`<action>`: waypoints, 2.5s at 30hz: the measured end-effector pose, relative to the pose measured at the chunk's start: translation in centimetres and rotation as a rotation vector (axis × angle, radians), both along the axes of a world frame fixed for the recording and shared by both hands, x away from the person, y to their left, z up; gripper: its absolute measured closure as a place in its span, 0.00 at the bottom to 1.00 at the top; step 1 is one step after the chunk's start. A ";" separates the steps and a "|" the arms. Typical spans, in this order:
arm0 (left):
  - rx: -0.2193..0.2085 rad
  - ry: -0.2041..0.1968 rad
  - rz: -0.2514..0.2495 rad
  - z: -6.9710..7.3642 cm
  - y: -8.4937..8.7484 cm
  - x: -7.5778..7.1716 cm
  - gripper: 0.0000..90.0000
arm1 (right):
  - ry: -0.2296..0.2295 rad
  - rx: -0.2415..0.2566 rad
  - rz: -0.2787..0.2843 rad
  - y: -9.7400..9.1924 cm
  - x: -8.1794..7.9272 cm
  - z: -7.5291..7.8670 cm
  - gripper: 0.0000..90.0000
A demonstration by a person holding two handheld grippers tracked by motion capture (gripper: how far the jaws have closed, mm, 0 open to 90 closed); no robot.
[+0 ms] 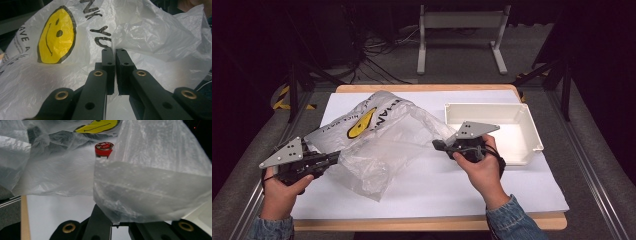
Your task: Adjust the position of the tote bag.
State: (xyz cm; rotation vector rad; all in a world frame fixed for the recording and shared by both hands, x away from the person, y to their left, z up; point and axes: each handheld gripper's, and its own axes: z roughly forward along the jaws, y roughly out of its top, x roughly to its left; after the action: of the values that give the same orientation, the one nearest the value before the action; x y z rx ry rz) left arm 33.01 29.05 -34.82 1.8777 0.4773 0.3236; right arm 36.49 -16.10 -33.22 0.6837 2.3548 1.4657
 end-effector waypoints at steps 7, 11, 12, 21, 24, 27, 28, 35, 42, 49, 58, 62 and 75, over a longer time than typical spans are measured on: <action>-0.024 -0.012 0.009 0.6 0.5 0.0 0.96 | -0.016 0.010 0.026 -0.8 -2.0 1.6 1.00; -0.104 -0.009 0.045 0.5 1.2 0.9 0.97 | -0.037 0.020 0.015 -1.0 -1.8 2.6 1.00; -0.113 -0.011 0.075 0.4 1.3 1.4 0.97 | -0.038 0.022 0.011 -1.0 -1.6 2.8 1.00; -0.195 0.054 0.271 -1.6 1.7 4.2 0.98 | 0.012 0.060 -0.030 0.8 2.7 2.7 0.95; -0.209 0.086 0.318 -2.7 2.3 5.0 0.98 | 0.028 0.044 -0.047 1.5 3.9 2.1 0.95; -0.226 0.123 0.345 -3.9 2.8 5.6 0.97 | 0.041 0.036 -0.068 2.0 4.8 1.5 0.90; -0.234 0.133 0.350 -4.2 3.0 5.8 0.97 | 0.047 0.039 -0.074 2.1 5.0 1.2 0.88; -0.257 0.141 0.368 -4.9 3.6 5.6 0.97 | 0.017 0.090 -0.060 2.4 4.4 0.6 0.36; -0.272 0.127 0.376 -4.7 3.9 5.5 0.97 | -0.023 -0.003 -0.034 1.1 0.6 0.9 0.22; -0.279 0.127 0.374 -4.6 3.9 5.6 0.97 | -0.029 -0.042 0.065 0.7 -3.2 0.7 0.27; -0.309 0.138 0.357 -4.5 4.1 5.5 0.96 | -0.094 -0.067 0.211 5.8 -3.5 1.7 0.25; -0.310 0.144 0.353 -4.7 4.1 5.6 0.95 | -0.081 -0.093 0.232 7.9 -2.0 0.7 0.22; -0.316 0.166 0.338 -4.9 3.9 5.8 0.93 | -0.054 -0.171 0.203 10.2 1.9 -3.6 0.24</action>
State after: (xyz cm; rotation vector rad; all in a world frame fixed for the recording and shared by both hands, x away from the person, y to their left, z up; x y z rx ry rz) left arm 38.81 32.91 -39.75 1.5196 0.9094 0.2964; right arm 38.40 -5.93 -36.86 0.3663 2.5312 1.3197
